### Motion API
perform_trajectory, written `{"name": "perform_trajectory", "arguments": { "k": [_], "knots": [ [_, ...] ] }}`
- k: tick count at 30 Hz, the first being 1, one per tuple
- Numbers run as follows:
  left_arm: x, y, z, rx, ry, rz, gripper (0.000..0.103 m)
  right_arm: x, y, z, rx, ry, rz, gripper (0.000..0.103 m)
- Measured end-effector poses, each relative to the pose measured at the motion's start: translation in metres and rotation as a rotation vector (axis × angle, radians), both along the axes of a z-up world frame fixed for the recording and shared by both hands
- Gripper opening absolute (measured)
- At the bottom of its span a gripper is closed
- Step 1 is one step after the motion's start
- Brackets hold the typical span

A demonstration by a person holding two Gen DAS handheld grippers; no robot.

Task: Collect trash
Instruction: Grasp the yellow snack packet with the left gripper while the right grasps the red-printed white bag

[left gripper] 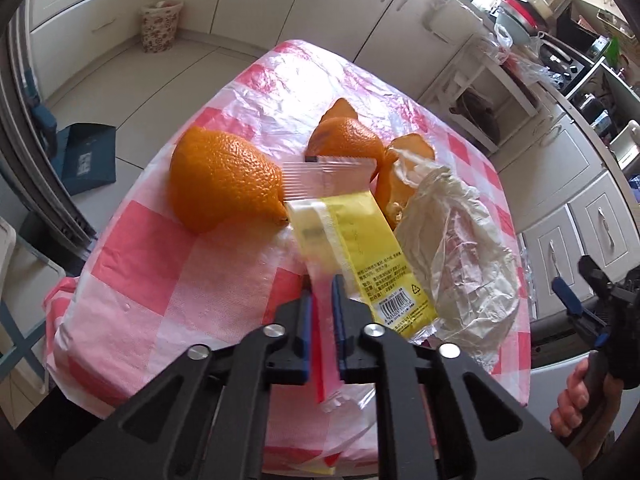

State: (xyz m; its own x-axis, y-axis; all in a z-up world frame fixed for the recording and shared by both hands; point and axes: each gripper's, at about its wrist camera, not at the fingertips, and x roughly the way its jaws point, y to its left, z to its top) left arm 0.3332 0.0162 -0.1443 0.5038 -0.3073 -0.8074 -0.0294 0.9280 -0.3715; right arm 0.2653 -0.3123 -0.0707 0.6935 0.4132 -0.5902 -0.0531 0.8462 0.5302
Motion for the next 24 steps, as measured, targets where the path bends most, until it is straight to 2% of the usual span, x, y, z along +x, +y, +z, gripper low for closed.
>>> {"name": "perform_trajectory", "arguments": {
  "k": [5,10,17,18,19,20,22,24],
  "knots": [
    [-0.009,0.016,0.012,-0.063,-0.023,0.022,0.001,0.001,0.013,-0.002,-0.037,0.005,0.022,0.087],
    [-0.012,0.022,0.016,-0.076,-0.037,0.016,0.001,0.004,0.02,-0.005,-0.052,0.018,0.034,0.087],
    [-0.007,0.017,-0.003,-0.105,0.038,0.001,0.001,0.01,0.042,-0.009,-0.089,0.026,0.09,0.087],
    [-0.007,0.017,-0.005,-0.11,0.042,0.003,0.001,0.01,0.047,-0.009,-0.102,0.02,0.105,0.085],
    [-0.007,0.016,-0.006,-0.116,0.047,0.002,0.002,0.009,0.053,-0.009,-0.119,0.013,0.125,0.078],
    [-0.006,0.015,-0.009,-0.121,0.053,0.001,0.005,0.009,0.057,-0.01,-0.131,0.011,0.142,0.075],
    [-0.004,0.014,-0.013,-0.122,0.066,0.009,0.018,0.009,0.067,-0.012,-0.155,0.016,0.18,0.06],
    [-0.003,0.013,-0.018,-0.114,0.075,0.022,0.035,0.01,0.073,-0.016,-0.163,0.025,0.207,0.049]
  ]
}}
